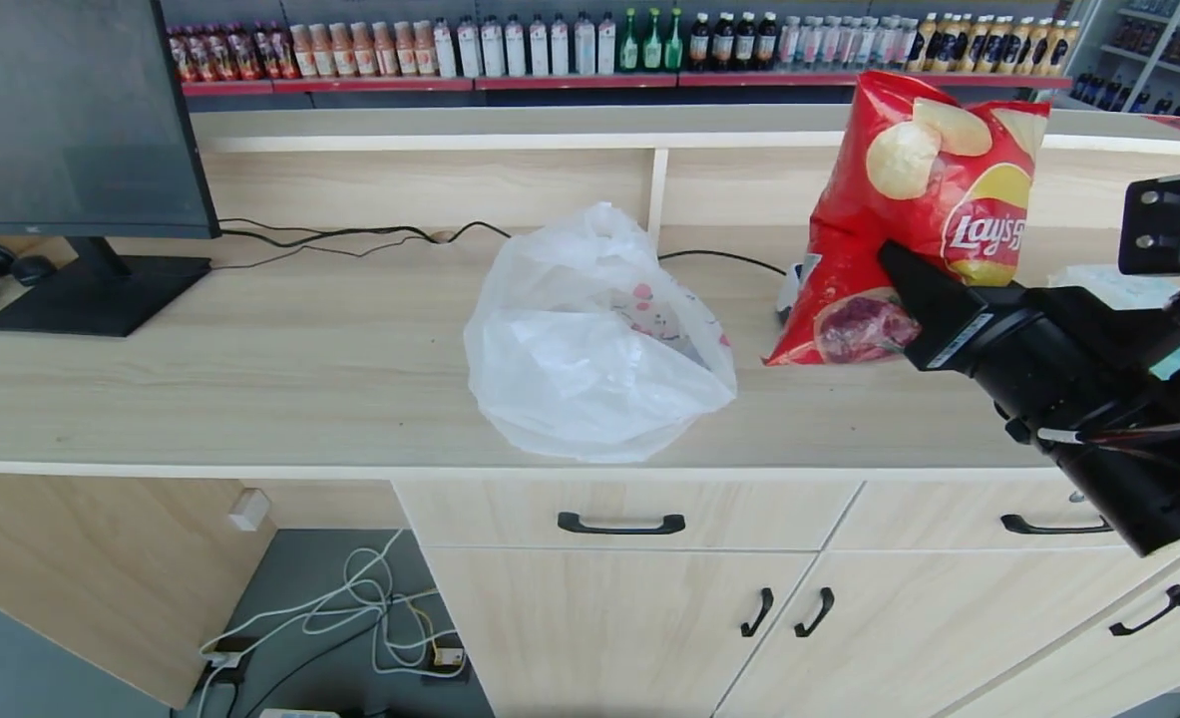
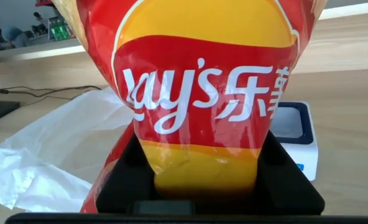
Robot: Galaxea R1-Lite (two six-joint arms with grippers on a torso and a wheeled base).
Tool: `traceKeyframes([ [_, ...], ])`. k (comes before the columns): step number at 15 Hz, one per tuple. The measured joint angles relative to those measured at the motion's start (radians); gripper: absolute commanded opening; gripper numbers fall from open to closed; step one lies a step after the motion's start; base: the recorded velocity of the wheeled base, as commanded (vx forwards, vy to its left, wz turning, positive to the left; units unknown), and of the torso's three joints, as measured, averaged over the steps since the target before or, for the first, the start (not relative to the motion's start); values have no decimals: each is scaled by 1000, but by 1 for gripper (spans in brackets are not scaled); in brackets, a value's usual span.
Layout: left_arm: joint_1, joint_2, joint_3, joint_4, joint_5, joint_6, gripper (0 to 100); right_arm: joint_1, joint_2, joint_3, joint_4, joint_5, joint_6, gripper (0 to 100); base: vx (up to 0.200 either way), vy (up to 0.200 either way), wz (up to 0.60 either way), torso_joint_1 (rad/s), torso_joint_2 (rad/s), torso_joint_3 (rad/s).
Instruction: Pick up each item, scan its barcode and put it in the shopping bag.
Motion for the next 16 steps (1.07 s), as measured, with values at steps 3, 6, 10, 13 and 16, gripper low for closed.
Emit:
traceKeyframes([
  [3,0,0,0,0,0,0,100,0,0,4,-2,13,-6,0,0,67,0,1,1,1],
  [6,1,0,0,0,0,0,100,2,5,5,-5,30,-13,0,0,0,400,2,2,3],
  [10,0,0,0,0,0,0,100,2,8,5,-2,30,-16,0,0,0,450,3,-1,1],
  [13,0,0,0,0,0,0,100,-1,9,-12,-3,26,-20,0,0,0,0,0,0,0],
  [16,0,0,0,0,0,0,100,-8,13,-111,12,-10,-25,0,0,0,0,0,0,0],
])
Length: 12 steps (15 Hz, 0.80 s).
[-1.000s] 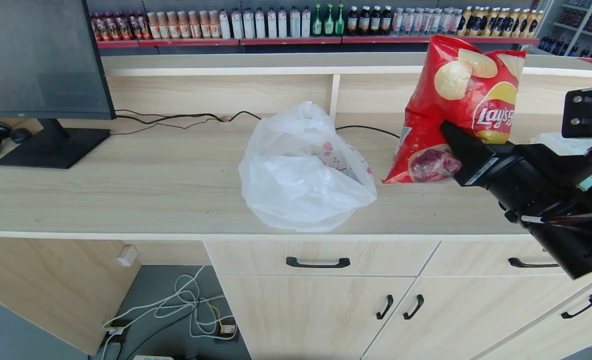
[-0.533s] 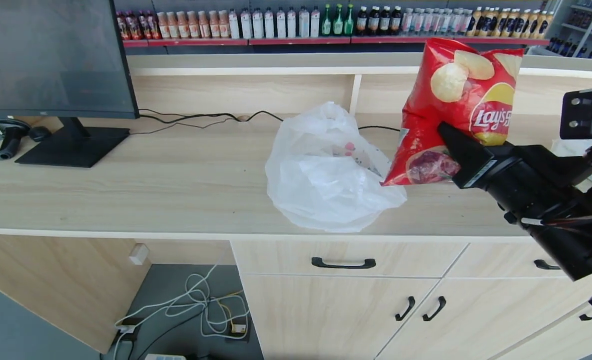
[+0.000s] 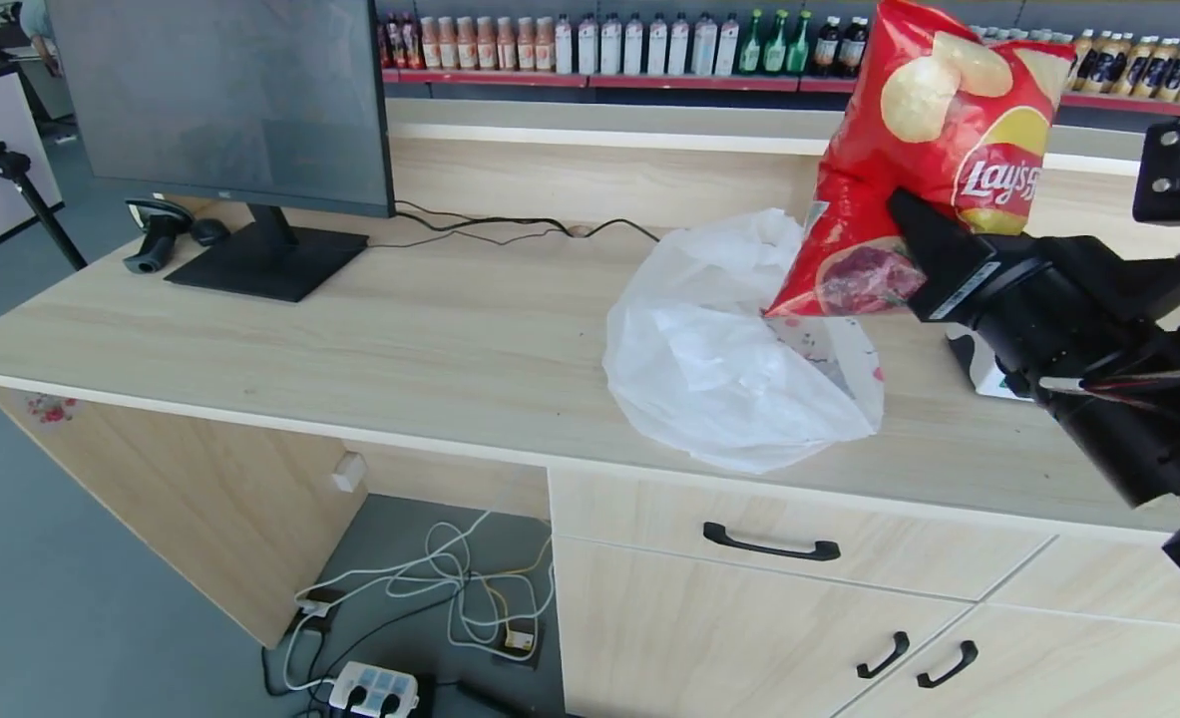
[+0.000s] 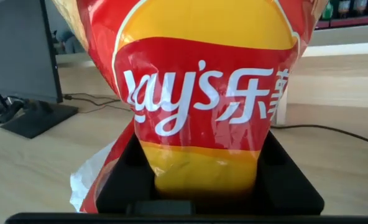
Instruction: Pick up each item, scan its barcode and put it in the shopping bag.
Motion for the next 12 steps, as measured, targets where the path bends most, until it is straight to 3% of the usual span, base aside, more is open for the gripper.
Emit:
traceKeyframes([
  [5,0,0,0,0,0,0,100,19,103,-284,148,-250,122,0,0,0,0,0,0,0],
  [8,0,0,0,0,0,0,100,70,192,-368,221,-387,227,0,0,0,0,0,0,0],
  [12,0,0,0,0,0,0,100,124,262,-394,246,-433,295,0,0,0,0,0,0,0],
])
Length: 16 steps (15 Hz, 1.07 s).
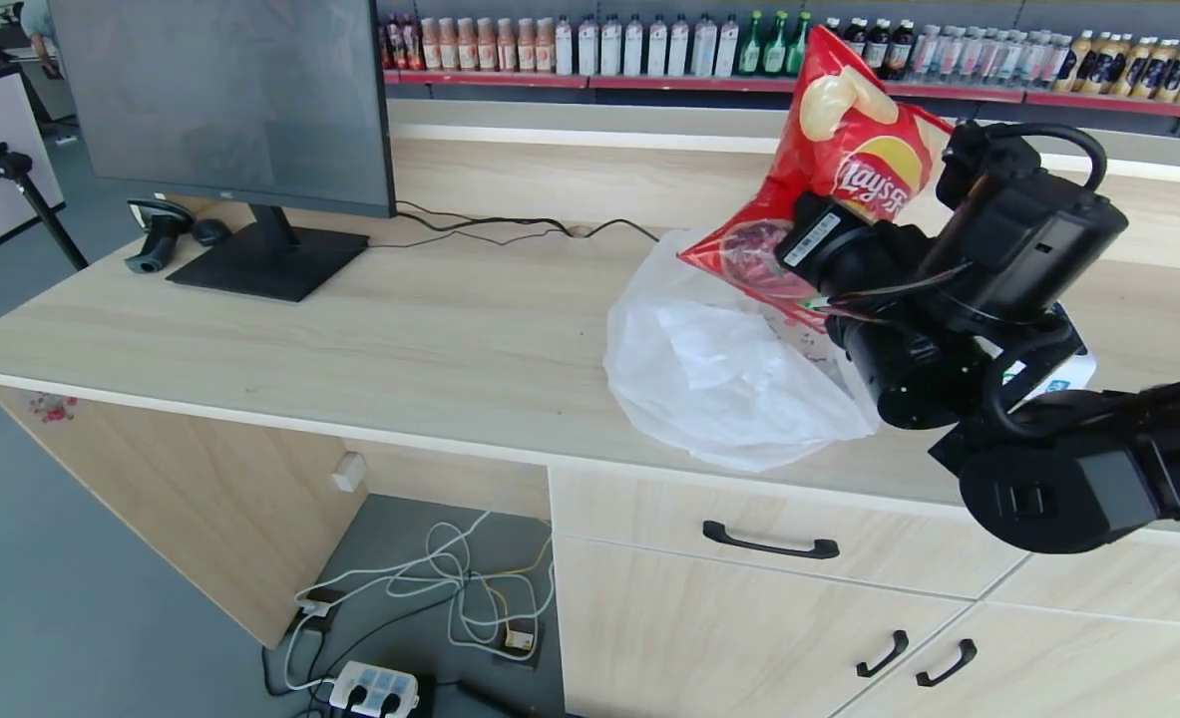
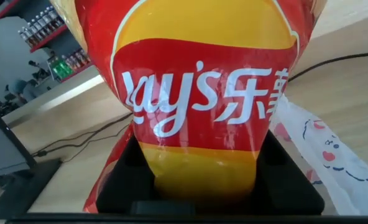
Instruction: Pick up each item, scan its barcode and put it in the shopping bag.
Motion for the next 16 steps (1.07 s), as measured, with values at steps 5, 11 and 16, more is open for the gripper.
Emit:
traceKeyframes([
  [5,0,0,0,0,0,0,100,23,30,42,-10,-21,38,0,0,0,0,0,0,0],
  [11,0,0,0,0,0,-2,100,28,54,147,-70,18,34,0,0,0,0,0,0,0],
  [16,0,0,0,0,1,-3,100,32,70,208,-88,30,21,0,0,0,0,0,0,0],
])
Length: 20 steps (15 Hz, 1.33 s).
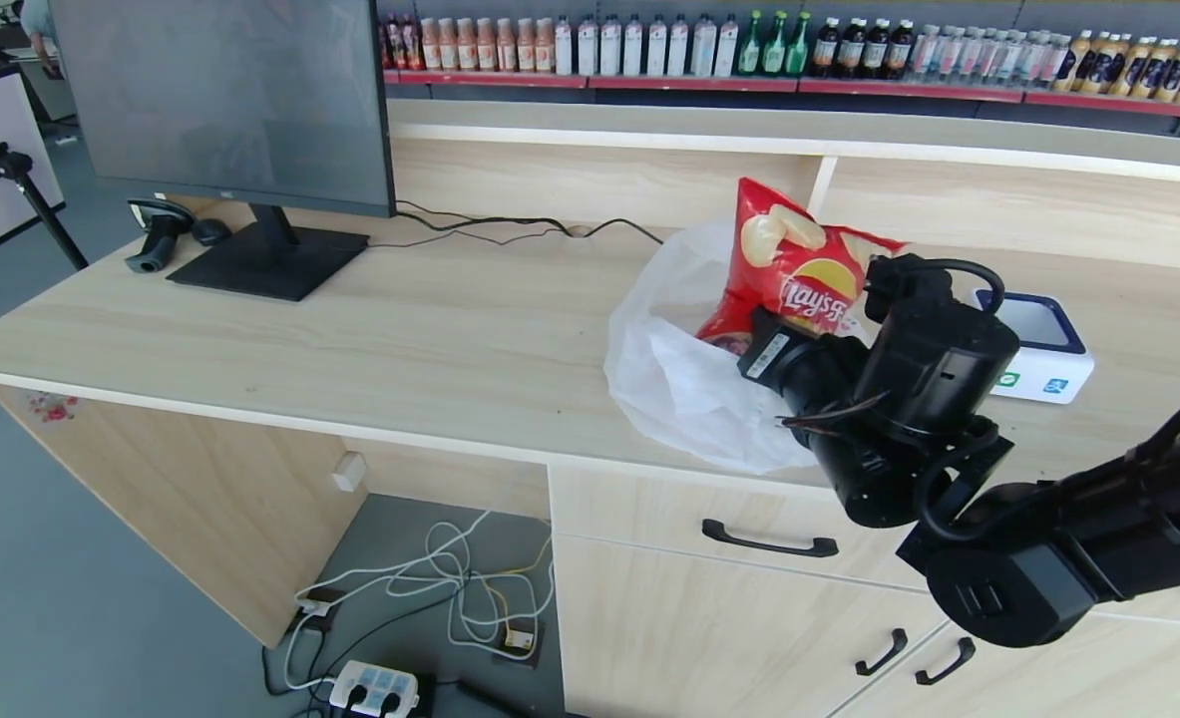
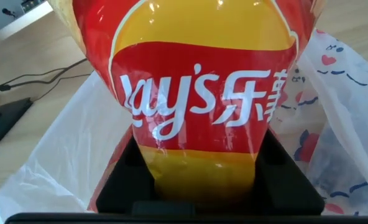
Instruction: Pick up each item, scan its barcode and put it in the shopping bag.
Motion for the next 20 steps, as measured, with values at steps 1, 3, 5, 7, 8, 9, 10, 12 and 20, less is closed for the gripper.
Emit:
traceKeyframes([
  [1,0,0,0,0,0,0,100,1,5,5,-1,0,-1,0,0,0,0,0,0,0],
  [3,0,0,0,0,0,0,100,11,15,11,-1,1,-2,0,0,0,0,0,0,0],
  [5,0,0,0,0,0,-2,100,14,26,14,-5,1,-3,0,0,0,0,0,0,0],
  [7,0,0,0,1,1,-1,100,15,34,16,-6,4,-20,0,0,0,0,0,0,0],
  [8,0,0,0,1,0,-1,100,15,37,16,-8,6,-23,100,0,0,0,0,0,0],
  [9,0,0,0,1,1,-1,100,16,41,26,-23,19,-33,100,0,0,0,0,0,0],
  [10,0,0,0,1,1,-2,100,21,44,44,-41,40,-47,100,0,0,0,0,0,0],
  [12,0,0,0,1,1,-2,100,30,53,65,-60,58,-58,100,0,0,0,0,0,0],
  [20,0,0,0,1,1,-2,100,1,44,68,-81,68,-59,100,0,0,0,0,0,0],
])
